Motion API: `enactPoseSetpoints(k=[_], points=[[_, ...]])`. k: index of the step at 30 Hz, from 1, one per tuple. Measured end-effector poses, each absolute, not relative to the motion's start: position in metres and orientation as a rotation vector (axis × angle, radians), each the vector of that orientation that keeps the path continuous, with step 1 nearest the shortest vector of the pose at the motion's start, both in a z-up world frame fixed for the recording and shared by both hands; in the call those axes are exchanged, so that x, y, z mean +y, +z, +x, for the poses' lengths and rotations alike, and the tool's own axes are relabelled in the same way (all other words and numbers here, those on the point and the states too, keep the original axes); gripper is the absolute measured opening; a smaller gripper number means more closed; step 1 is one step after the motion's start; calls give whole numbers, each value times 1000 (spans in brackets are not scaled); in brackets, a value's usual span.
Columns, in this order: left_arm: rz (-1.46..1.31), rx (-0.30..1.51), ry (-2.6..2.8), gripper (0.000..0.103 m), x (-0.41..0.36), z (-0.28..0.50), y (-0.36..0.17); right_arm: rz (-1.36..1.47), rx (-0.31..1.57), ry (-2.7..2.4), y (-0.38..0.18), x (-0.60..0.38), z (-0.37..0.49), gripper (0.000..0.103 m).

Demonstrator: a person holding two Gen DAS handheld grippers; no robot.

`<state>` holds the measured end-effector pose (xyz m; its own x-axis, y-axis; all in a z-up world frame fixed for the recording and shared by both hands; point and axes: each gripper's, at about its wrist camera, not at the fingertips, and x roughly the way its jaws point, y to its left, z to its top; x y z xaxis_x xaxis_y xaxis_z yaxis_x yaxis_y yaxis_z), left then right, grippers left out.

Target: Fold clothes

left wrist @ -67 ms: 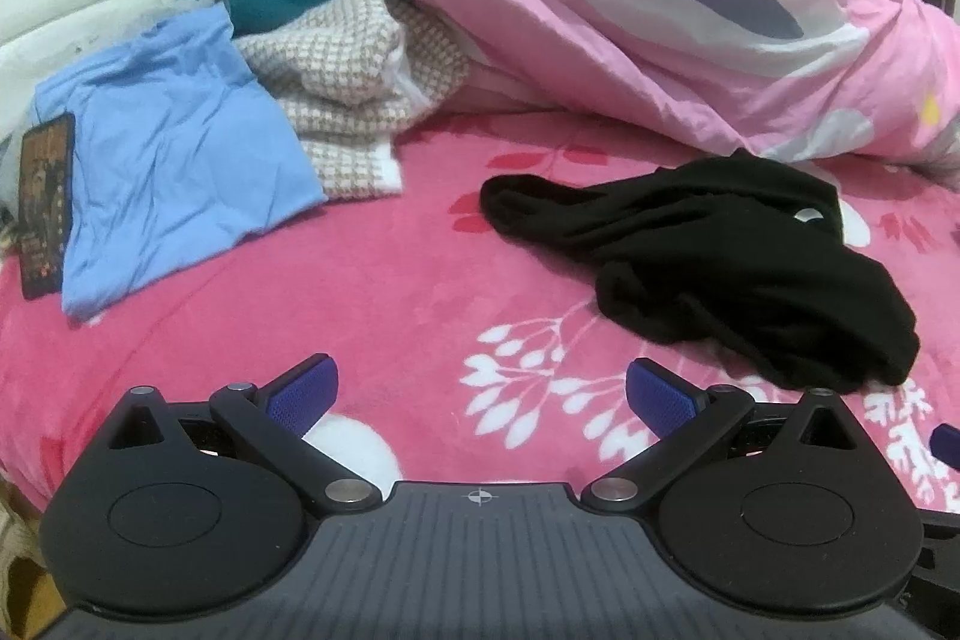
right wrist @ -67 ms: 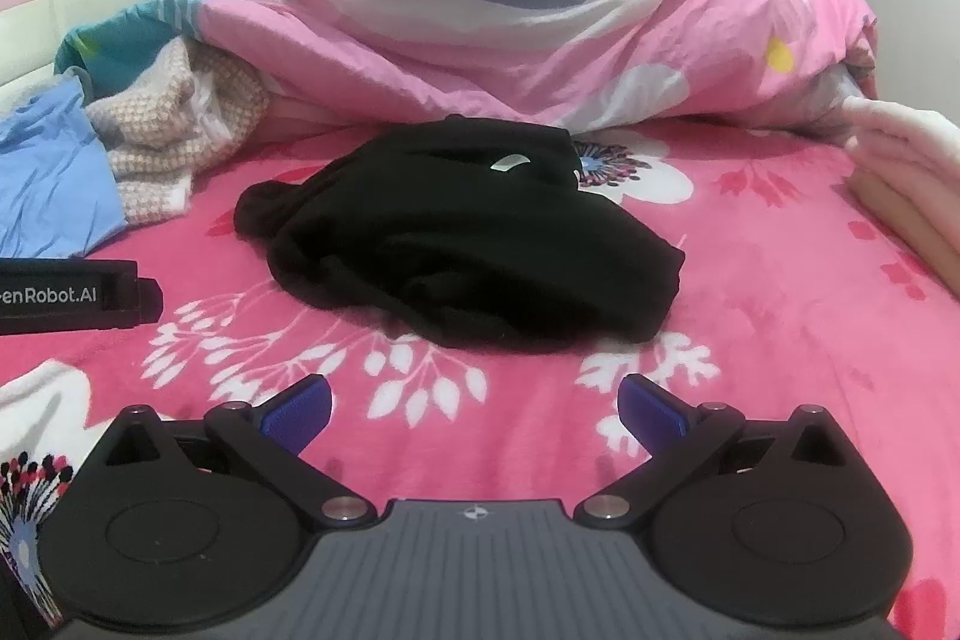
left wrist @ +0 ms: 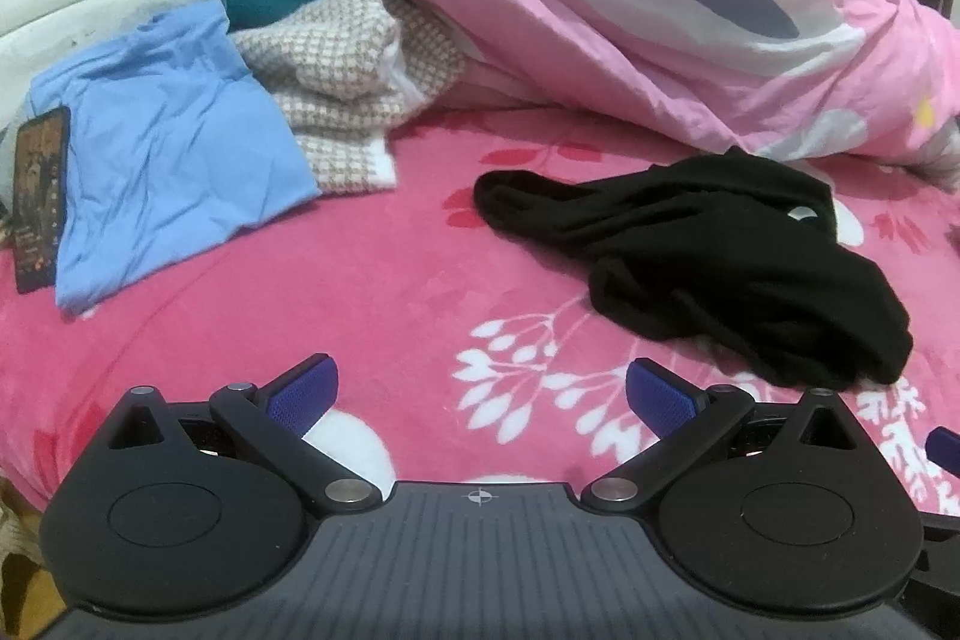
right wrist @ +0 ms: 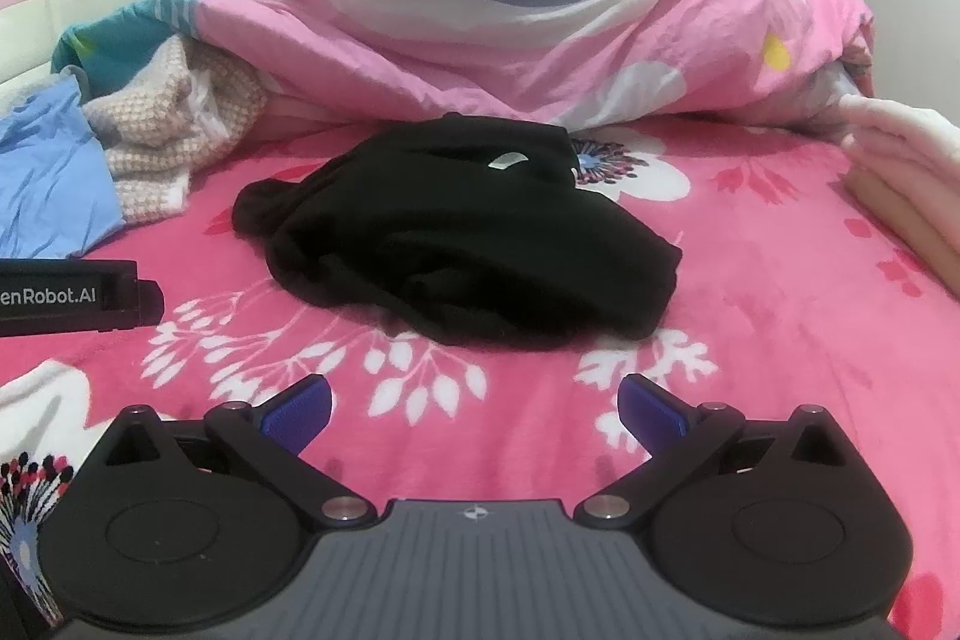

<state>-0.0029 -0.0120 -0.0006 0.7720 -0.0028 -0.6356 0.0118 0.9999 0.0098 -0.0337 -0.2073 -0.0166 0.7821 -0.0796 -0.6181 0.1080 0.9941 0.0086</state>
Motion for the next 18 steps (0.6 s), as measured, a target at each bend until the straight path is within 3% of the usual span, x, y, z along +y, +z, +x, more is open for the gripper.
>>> enactPoseSetpoints(k=[18], points=[[21,759,-85,103,-39,-6,0,60,697,-184,-17,-223,-42,103]])
